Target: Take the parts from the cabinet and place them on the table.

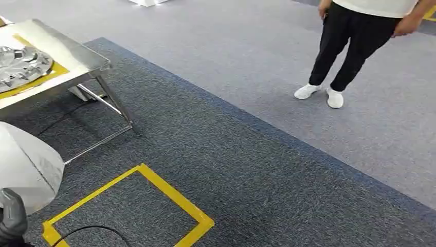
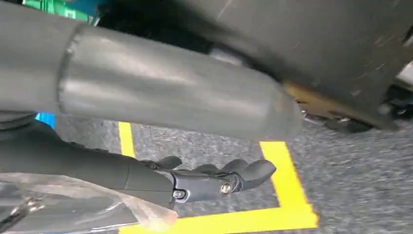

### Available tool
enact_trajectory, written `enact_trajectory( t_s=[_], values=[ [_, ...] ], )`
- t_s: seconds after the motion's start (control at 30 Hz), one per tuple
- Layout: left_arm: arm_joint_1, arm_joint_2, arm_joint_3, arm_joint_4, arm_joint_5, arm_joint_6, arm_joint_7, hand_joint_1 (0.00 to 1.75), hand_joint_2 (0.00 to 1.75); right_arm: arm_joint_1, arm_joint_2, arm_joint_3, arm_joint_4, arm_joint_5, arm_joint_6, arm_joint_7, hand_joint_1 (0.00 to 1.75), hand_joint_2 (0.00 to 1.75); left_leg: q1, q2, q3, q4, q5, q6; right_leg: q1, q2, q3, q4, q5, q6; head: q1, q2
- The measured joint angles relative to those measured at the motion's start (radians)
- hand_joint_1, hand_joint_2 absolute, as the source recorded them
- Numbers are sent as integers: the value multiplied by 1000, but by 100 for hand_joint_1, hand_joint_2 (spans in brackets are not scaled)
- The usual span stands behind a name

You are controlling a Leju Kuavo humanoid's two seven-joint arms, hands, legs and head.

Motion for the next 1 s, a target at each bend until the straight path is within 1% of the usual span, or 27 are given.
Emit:
enact_trajectory(
  t_s=[0.03,0.07,0.13,0.17,0.2,0.23,0.27,0.3,0.33,0.37,0.4,0.43,0.47,0.5,0.53,0.6,0.63,0.67,0.7,0.73,0.77,0.83,0.87,0.9,0.93,0.97,1.0],
  values=[
    [-2,0,0,0,0,-2,0,175,175,0,0,0,0,0,0,0,0,0,-17,36,9,-21,-20,6,7,-9,-2,0,-5,8,-1,0],
    [-3,0,0,0,0,-2,0,175,175,-1,0,0,0,0,0,0,0,0,-12,22,7,-22,-17,16,10,-19,-7,1,-9,13,1,0],
    [2,0,0,0,1,-2,0,175,175,-3,0,0,0,0,0,0,0,0,-16,-2,1,-22,-20,24,10,-44,15,-8,-11,21,1,0],
    [2,0,1,0,0,-2,0,175,175,-4,0,0,-1,0,0,0,0,0,-10,-18,8,-31,-14,33,11,-55,21,-9,-15,28,-1,0],
    [4,0,2,0,0,-2,0,175,175,-5,0,0,-2,1,0,0,0,0,-5,-27,11,-37,-10,38,7,-2,11,6,-28,35,2,0],
    [1,-1,2,0,-1,-2,0,175,175,-5,0,0,-2,0,0,-1,0,0,-2,-37,10,-37,-8,45,4,55,-14,57,-59,37,10,0],
    [0,-3,2,0,-1,-2,0,175,175,-5,0,0,-2,0,0,-1,0,0,-1,-47,8,-36,-8,47,4,77,-51,130,-95,39,11,0],
    [0,-4,2,0,-2,-2,0,175,175,-3,0,0,-2,0,0,-1,0,0,-1,-61,8,-36,-8,49,4,86,-102,231,-135,41,11,0],
    [0,-4,2,1,-2,-2,0,175,175,-2,0,0,-2,0,0,0,0,0,-1,-76,8,-36,-8,49,4,88,-146,307,-154,42,11,0],
    [1,-4,2,1,-2,-2,0,175,175,0,0,0,-1,0,0,1,0,0,-1,-90,10,-36,-9,50,4,88,-169,332,-145,42,12,0],
    [1,-4,2,1,-3,-2,0,175,175,3,0,0,-1,0,0,1,0,0,-1,-106,11,-36,-9,50,4,89,-168,309,-113,41,11,0],
    [1,-4,2,1,-3,-2,0,175,175,3,0,0,-1,0,0,1,0,0,0,-122,13,-35,-10,48,4,92,-147,242,-61,39,12,0],
    [1,-5,2,1,-5,-2,0,175,175,2,0,0,-1,0,0,0,0,0,0,-138,15,-35,-11,47,2,106,-107,140,-2,36,11,0],
    [0,-5,2,1,-5,-2,0,175,175,0,0,0,-1,0,0,0,0,0,2,-150,16,-33,-13,44,-2,144,-72,53,38,34,11,0],
    [-1,-5,2,1,-5,-2,0,175,175,2,0,0,0,0,0,0,0,0,-6,-161,13,-27,-17,36,-4,184,-53,13,27,28,11,0],
    [0,-5,2,1,-6,-2,0,175,175,-2,0,0,0,0,0,0,0,0,1,-181,7,-29,-15,24,-1,166,-42,8,24,20,10,0],
    [2,-5,2,1,-5,-2,0,175,175,-3,0,0,0,0,0,0,0,0,4,-193,6,-32,-11,17,3,157,-40,10,25,13,10,0],
    [3,-5,3,1,-5,-2,0,175,175,-2,0,0,0,0,0,0,0,0,4,-205,3,-33,-10,9,-1,143,-36,3,29,5,11,0],
    [6,-5,3,1,-5,-2,0,175,175,-2,2,0,0,1,0,1,0,0,3,-184,3,-21,-18,8,-6,125,-32,-4,33,-2,11,0],
    [4,-5,3,1,-5,-1,0,175,175,-2,2,0,-1,1,0,0,0,0,-2,-129,-11,10,-43,2,-6,116,-29,-7,32,-8,1,0],
    [0,-5,2,1,-6,-1,0,175,175,-2,2,0,0,1,0,0,0,0,-1,-95,-42,78,-84,-4,-4,101,-28,-7,30,-11,-1,0],
    [-1,-6,1,2,-6,-1,0,175,175,1,2,0,0,2,0,2,0,0,4,-74,-117,235,-152,-10,-1,70,-25,-6,25,-14,0,0],
    [1,-6,1,3,-6,1,0,175,175,3,2,0,0,2,-1,2,0,0,6,-73,-138,276,-159,-13,-1,54,-24,-6,23,-14,-1,0],
    [1,-6,1,3,-6,2,0,175,175,3,2,0,0,2,-1,2,0,0,7,-72,-133,267,-140,-13,0,41,-22,-6,21,-13,-1,0],
    [1,-6,1,3,-6,2,0,175,175,2,2,0,0,2,-1,2,0,0,7,-70,-106,210,-99,-12,0,26,-18,-6,17,-11,-1,0],
    [1,-6,1,3,-6,2,0,175,175,0,2,0,0,3,-1,2,0,0,6,-60,-61,122,-50,-9,0,13,-11,-6,13,-8,-1,0],
    [1,-6,1,3,-6,2,0,175,175,0,2,0,0,5,-1,2,0,0,3,-29,-14,31,-8,-3,1,2,-3,-6,8,-6,-1,0]
  ],
)
